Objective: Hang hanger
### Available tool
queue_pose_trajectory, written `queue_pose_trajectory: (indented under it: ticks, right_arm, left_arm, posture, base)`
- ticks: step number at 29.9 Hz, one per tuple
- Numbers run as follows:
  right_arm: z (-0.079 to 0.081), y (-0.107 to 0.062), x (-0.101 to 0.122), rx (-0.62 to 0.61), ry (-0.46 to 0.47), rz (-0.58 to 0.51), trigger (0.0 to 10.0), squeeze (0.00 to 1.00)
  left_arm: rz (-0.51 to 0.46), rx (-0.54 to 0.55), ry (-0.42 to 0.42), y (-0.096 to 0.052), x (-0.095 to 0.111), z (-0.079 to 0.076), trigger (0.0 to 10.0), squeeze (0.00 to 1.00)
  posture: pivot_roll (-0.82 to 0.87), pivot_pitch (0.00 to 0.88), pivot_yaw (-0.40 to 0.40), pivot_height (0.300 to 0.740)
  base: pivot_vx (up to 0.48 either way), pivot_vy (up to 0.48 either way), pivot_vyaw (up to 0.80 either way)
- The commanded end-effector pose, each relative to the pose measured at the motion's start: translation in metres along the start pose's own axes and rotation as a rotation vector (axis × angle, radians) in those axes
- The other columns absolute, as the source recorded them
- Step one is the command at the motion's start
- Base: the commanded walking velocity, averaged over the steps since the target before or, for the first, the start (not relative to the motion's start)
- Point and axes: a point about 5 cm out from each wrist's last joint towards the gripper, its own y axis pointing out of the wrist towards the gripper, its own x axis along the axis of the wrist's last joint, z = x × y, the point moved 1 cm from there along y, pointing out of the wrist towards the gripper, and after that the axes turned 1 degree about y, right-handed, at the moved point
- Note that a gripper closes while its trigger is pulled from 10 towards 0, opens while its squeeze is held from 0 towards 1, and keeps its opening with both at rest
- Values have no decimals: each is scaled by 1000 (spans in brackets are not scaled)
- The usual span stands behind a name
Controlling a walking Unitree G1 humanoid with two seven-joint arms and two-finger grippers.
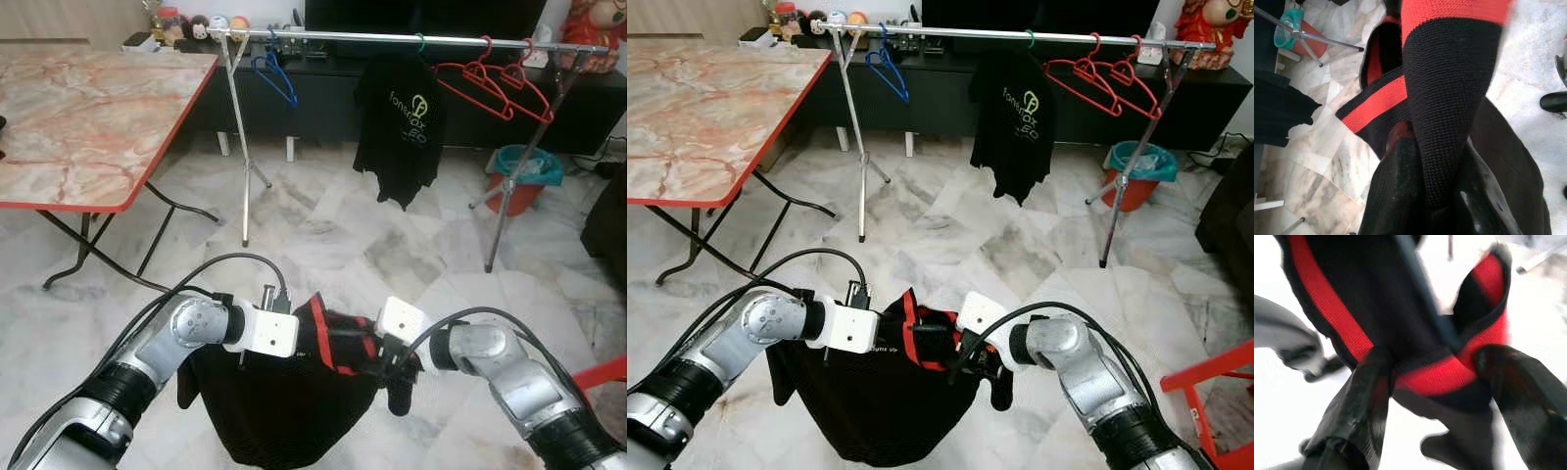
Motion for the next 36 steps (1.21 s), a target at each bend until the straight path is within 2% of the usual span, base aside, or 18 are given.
queue_pose_trajectory:
  ticks: [1, 8, 15, 18, 20, 22, 26, 30, 36]
  right_arm:
    - [-10, -3, -5, -72, -19, 43, 10000, 0]
    - [-27, -8, -6, -201, 9, 65, 10000, 0]
    - [-22, -7, -14, -164, -6, 96, 10000, 0]
    - [-23, -7, -11, -173, 5, 57, 10000, 0]
    - [-16, -3, 8, -103, 112, -82, 10000, 0]
    - [-8, -3, 23, -18, 173, -188, 10000, 0]
    - [0, -6, 33, 72, 186, -246, 10000, 0]
    - [3, -7, 31, 99, 168, -237, 10000, 0]
    - [-1, -6, 18, 45, 202, -149, 10000, 0]
  left_arm:
    - [-34, 9, 51, 0, 10, 8, 10000, 0]
    - [-36, 14, 55, 0, 10, 7, 10000, 0]
    - [-33, 16, 75, -4, 10, 8, 10000, 0]
    - [-33, 10, 90, -6, 10, 7, 10000, 0]
    - [-37, 4, 83, -5, 11, 5, 10000, 0]
    - [-38, 3, 76, -4, 11, 3, 10000, 0]
    - [-37, -5, 68, -4, 10, 0, 10000, 0]
    - [-38, -6, 66, -3, 11, 0, 10000, 0]
    - [-39, -8, 64, -3, 11, -1, 10000, 0]
  posture:
    - [-1, 51, -28, 740]
    - [-2, 51, -28, 740]
    - [-4, 50, -28, 740]
    - [-3, 50, -28, 740]
    - [-1, 50, -29, 740]
    - [-2, 51, -29, 740]
    - [-2, 52, -31, 740]
    - [-2, 52, -31, 740]
    - [-4, 54, -32, 740]
  base:
    - [0, 0, 0]
    - [0, 0, 0]
    - [0, 0, 0]
    - [0, 0, 0]
    - [0, 0, 0]
    - [0, 0, 0]
    - [0, 0, 0]
    - [0, 0, 0]
    - [0, 0, 0]
